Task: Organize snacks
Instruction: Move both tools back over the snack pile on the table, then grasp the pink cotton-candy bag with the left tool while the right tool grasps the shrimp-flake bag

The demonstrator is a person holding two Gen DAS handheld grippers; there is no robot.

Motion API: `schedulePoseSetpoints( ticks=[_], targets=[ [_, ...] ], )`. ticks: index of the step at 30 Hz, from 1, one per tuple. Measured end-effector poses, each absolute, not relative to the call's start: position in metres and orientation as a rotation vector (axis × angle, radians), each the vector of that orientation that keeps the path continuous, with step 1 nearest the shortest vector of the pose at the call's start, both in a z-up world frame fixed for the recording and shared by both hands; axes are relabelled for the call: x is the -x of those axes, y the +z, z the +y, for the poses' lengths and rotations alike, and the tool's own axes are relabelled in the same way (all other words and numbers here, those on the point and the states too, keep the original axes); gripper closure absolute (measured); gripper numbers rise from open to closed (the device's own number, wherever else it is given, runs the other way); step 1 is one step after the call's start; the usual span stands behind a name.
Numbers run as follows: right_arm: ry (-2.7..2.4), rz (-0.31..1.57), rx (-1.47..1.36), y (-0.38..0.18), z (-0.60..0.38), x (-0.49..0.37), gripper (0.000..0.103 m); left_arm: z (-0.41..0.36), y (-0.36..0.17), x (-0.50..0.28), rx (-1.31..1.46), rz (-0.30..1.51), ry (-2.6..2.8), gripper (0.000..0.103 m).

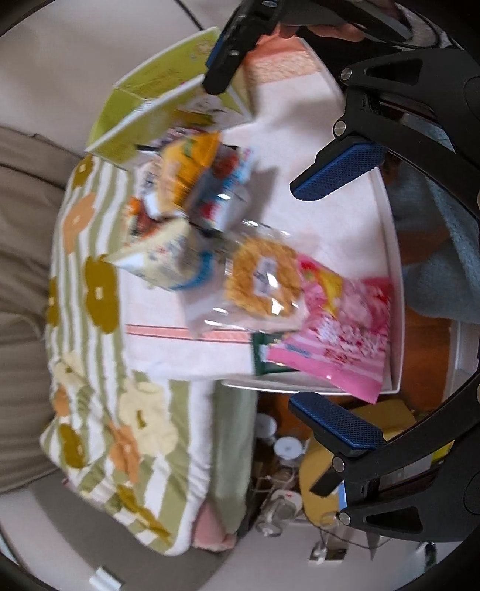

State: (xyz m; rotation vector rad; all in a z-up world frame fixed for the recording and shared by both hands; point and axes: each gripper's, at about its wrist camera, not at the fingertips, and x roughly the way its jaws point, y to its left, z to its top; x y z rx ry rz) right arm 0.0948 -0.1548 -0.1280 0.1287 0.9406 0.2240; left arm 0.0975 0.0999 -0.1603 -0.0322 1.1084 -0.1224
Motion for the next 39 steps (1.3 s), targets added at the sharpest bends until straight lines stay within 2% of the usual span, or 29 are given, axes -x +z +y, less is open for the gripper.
schedulePoseSetpoints(
  ticks=[12,23,32,37,39],
  targets=[
    [0.165,1.049,-0.176,-0.195,-0.134,-0.092,0.001,0.114,-0.251,-0.096,0.006,1.268,-0.189,0.0],
    [0.228,1.045,-0.263,-0.217,-0.134,-0.119,0.001,0.084,-0.271,-0.106,-0.187,1.252,-0.134,0.0],
    [0.245,1.073,-0.403,-0.231,-0.142,-0.147,0.001,0.072,-0.286,-0.109,-0.236,1.276,-0.129,0.0],
    [0.267,1.081,-0.476,-0.239,-0.142,-0.158,0.001,0.072,-0.293,-0.108,-0.214,1.295,-0.153,0.014],
    [0.275,1.092,-0.498,-0.242,-0.141,-0.163,0.001,0.072,-0.289,-0.107,-0.207,1.294,-0.161,0.024]
  ],
)
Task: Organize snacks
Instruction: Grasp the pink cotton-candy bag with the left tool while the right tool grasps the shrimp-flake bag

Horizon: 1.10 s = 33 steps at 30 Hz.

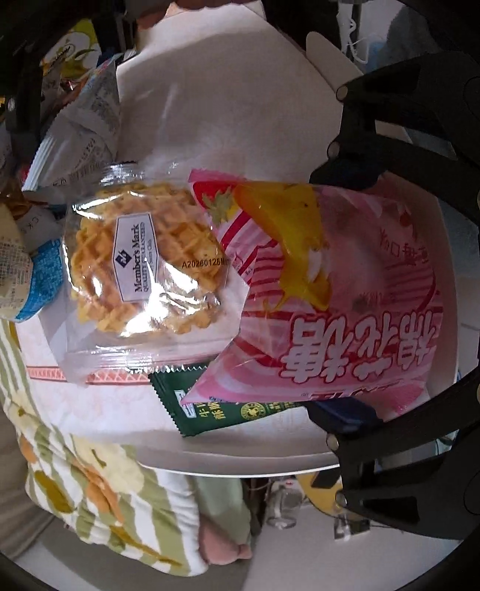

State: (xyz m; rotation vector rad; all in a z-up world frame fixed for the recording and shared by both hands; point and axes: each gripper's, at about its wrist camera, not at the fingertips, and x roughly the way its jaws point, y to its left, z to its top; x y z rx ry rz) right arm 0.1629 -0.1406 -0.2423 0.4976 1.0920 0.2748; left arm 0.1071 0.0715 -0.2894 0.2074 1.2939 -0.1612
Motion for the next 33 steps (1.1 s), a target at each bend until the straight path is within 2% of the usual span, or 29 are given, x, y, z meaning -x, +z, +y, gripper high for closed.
schedulePoseSetpoints(
  ticks=[3,9,10,11,13,17,26,33],
  targets=[
    [0.293,1.093,-0.533,-0.247,-0.139,-0.167,0.001,0.069,-0.286,-0.103,-0.217,1.289,-0.161,0.03],
    [0.315,1.084,-0.557,-0.253,-0.133,-0.173,0.003,0.066,-0.277,-0.1,-0.183,1.281,-0.161,0.03],
    [0.316,1.081,-0.554,-0.253,-0.132,-0.174,0.009,0.066,-0.274,-0.1,-0.177,1.278,-0.161,0.03],
    [0.324,1.077,-0.55,-0.252,-0.131,-0.174,0.023,0.067,-0.272,-0.101,-0.171,1.276,-0.16,0.03],
    [0.342,1.075,-0.536,-0.249,-0.128,-0.172,0.037,0.07,-0.267,-0.102,-0.153,1.268,-0.161,0.03],
    [0.343,1.076,-0.501,-0.244,-0.123,-0.165,0.048,0.071,-0.257,-0.101,-0.129,1.256,-0.165,0.03],
    [0.345,1.049,-0.488,-0.228,-0.128,-0.135,0.052,0.074,-0.227,-0.092,-0.113,1.191,-0.177,0.03],
    [0.366,0.996,-0.476,-0.19,-0.132,-0.096,0.052,0.078,-0.19,-0.085,-0.089,1.111,-0.176,0.03]
  ],
)
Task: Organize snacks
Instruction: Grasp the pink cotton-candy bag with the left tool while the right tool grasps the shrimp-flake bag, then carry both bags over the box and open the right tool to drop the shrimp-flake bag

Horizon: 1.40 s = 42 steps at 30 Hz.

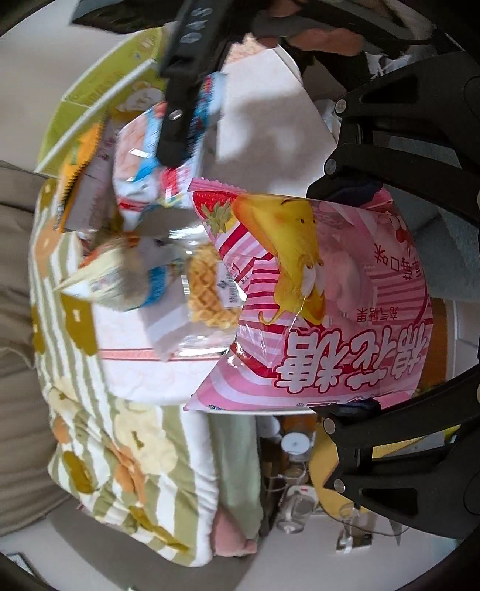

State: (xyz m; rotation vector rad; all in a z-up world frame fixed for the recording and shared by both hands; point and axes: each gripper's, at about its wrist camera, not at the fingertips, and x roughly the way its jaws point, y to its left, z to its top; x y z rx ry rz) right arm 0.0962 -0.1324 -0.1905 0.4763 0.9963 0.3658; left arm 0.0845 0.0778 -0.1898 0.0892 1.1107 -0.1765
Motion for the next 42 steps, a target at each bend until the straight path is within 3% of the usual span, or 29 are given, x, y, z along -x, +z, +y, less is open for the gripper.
schedulePoseSetpoints(
  ticks=[13,22,34,42],
  targets=[
    [0.31,0.855,-0.433,-0.116,-0.161,-0.054,0.052,0.052,-0.108,-0.102,-0.053,0.928,-0.216,0.03],
    [0.273,0.778,-0.396,-0.078,-0.252,-0.057,0.052,-0.029,-0.078,-0.134,-0.038,0.881,-0.235,0.03],
    [0.26,0.777,-0.248,-0.057,-0.38,-0.098,0.052,-0.192,-0.069,-0.192,-0.003,0.894,-0.296,0.03],
    [0.239,0.834,-0.174,-0.07,-0.418,-0.122,0.053,-0.248,-0.092,-0.228,-0.046,0.98,-0.315,0.03]
  ],
)
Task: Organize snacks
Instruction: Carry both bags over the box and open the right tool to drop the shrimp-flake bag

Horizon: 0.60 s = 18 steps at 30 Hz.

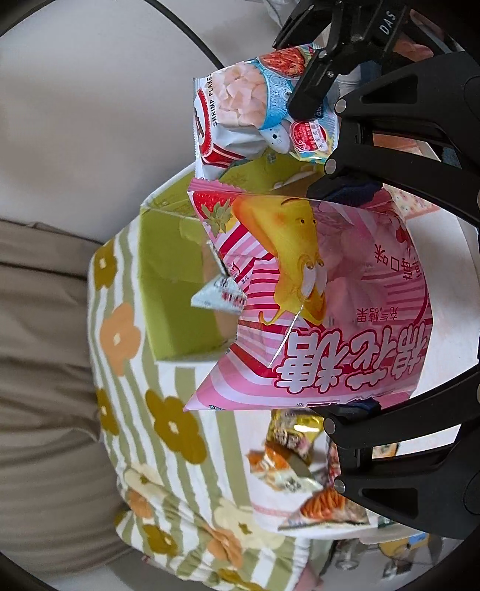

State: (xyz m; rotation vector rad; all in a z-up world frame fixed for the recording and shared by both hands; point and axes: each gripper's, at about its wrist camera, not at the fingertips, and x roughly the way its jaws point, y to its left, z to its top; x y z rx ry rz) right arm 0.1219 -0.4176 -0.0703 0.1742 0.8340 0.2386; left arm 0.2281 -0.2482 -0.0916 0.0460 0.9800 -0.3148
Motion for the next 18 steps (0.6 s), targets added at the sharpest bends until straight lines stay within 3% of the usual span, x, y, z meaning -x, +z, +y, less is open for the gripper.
schedulePoseSetpoints(
  ticks=[7,12,18],
  targets=[
    [0.199,0.876,-0.137,-0.088,-0.426,-0.136,0.053,-0.262,-0.105,-0.252,-0.105,1.006,-0.323,0.028],
    [0.187,0.898,-0.124,-0.095,-0.425,-0.146,0.053,-0.268,-0.108,-0.261,-0.144,1.01,-0.312,0.002],
    [0.164,0.911,-0.115,-0.1,-0.422,-0.155,0.053,-0.27,-0.109,-0.264,-0.199,1.006,-0.323,0.001]
  ],
)
